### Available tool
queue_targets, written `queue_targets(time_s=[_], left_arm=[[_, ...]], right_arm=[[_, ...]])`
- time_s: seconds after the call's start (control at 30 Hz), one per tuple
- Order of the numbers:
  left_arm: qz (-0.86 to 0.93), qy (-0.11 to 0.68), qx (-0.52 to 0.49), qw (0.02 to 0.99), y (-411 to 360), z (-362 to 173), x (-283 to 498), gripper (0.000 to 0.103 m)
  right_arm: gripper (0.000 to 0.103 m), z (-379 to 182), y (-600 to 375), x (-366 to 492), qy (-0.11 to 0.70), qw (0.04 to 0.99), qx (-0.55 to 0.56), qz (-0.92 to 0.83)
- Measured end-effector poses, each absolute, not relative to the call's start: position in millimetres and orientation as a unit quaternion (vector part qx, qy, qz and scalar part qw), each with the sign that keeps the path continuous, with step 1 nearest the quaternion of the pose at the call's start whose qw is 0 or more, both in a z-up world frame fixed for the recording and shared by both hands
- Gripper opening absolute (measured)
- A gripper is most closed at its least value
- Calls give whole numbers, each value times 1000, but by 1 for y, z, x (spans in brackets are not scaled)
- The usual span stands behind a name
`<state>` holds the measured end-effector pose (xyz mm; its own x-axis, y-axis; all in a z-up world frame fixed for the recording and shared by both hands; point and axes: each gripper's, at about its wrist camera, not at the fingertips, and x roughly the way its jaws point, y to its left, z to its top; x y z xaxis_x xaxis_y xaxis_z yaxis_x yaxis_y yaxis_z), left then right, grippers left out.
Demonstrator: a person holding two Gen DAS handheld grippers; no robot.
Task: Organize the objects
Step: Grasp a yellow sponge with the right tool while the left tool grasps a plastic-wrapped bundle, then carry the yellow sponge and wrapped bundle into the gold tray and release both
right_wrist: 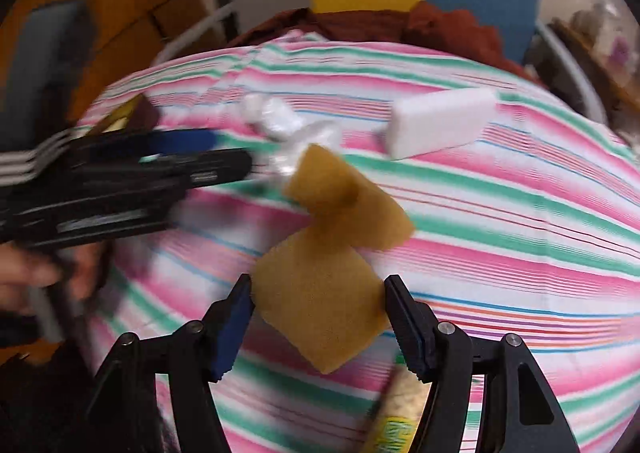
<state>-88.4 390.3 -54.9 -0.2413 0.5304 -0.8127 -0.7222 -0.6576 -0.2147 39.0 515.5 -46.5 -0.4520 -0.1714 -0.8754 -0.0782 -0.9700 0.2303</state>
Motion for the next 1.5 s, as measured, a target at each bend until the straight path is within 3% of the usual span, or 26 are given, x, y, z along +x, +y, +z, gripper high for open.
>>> queue_targets(time_s=[0.33, 0.53, 0.63, 0.93, 1.0, 1.07, 1.5], left_arm=[[779, 94, -494, 375, 420, -80, -119, 59], [774, 52, -498, 388, 416, -72, -120, 57], [783, 108, -458, 407, 425, -60, -104, 60], [765, 72, -528, 363, 432, -92, -140, 59], [768, 91, -518, 364, 437, -93, -138, 57], [769, 110, -506, 376, 440, -93, -131, 37], [797, 82, -450, 394, 361, -48, -78, 37]], right_arm=[[68, -45, 488, 41, -133, 134, 520, -833], [69, -61, 485, 35, -122, 104, 553, -817], [69, -60, 482, 34, -116, 100, 553, -819], [74, -60, 474, 33, -100, 83, 554, -822], [73, -59, 472, 33, -99, 83, 552, -824], [73, -59, 470, 33, -99, 84, 551, -824], [67, -57, 463, 30, -98, 104, 548, -824]])
